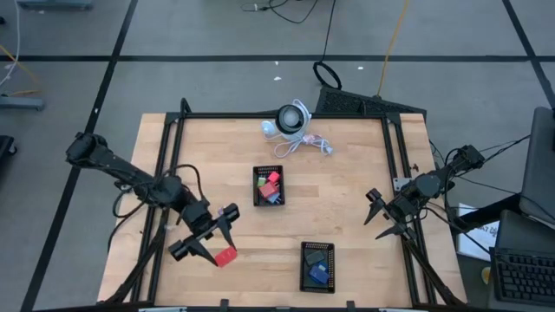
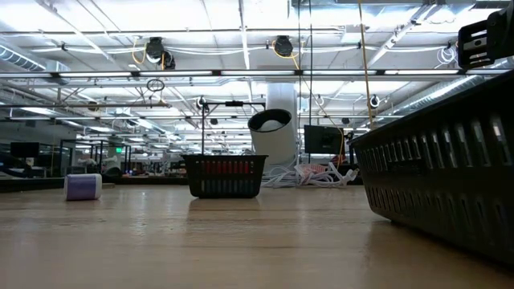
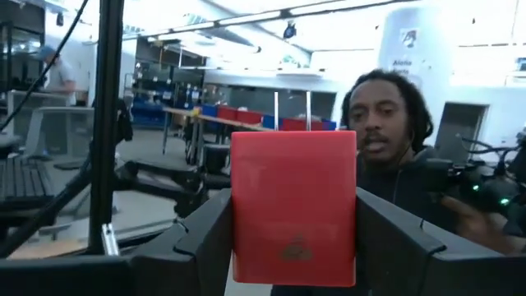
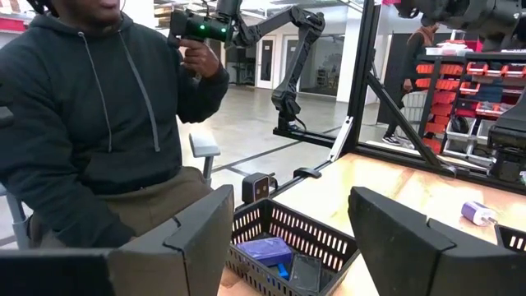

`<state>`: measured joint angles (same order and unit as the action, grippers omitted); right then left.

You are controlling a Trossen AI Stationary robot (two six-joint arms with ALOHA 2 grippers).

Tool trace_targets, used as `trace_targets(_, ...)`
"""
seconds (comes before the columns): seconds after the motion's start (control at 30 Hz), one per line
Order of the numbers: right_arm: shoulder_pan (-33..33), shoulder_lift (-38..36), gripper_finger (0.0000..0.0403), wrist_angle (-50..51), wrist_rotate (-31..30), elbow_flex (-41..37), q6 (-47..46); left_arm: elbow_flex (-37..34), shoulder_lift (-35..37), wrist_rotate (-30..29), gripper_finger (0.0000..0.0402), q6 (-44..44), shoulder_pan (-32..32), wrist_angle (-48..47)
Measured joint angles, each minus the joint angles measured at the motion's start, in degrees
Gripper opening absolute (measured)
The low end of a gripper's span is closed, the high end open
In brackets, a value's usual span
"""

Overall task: Pick & Place Office items
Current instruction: Put the red charger into the top black basket

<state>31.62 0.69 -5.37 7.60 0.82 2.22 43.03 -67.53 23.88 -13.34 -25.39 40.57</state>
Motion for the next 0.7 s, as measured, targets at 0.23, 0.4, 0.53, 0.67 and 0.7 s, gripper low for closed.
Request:
trace_targets(0.23, -0.02, 0.02, 0.0230, 0.00, -0.02, 0.00, 0.00, 0.04, 0.17, -23.29, 0.0207, 16.04, -0.41, -16.55)
trace_targets(0.4, 0.00, 0.00, 0.0227, 0.00, 0.00, -0.01, 0.00, 0.05, -0.18, -47.86, 0.0207, 31.58, -1.05, -29.47)
trace_targets(0.53, 0.00, 0.00, 0.0230, 0.00, -0.01, -0.01, 0.01, -0.04, -2.25, -64.61, 0.0212, 38.12, -0.98, -31.10)
trace_targets(0.67, -0.02, 0.00, 0.0231, -0.01, -0.01, 0.00, 0.01, 0.05, -2.69, -77.19, 0.0222, 46.28, -1.05, -31.02)
trace_targets(0.7, -0.02, 0.02, 0.0230, 0.00, -0.02, -0.01, 0.00, 0.04, -2.71, -79.91, 0.0221, 48.13, -1.04, -31.08)
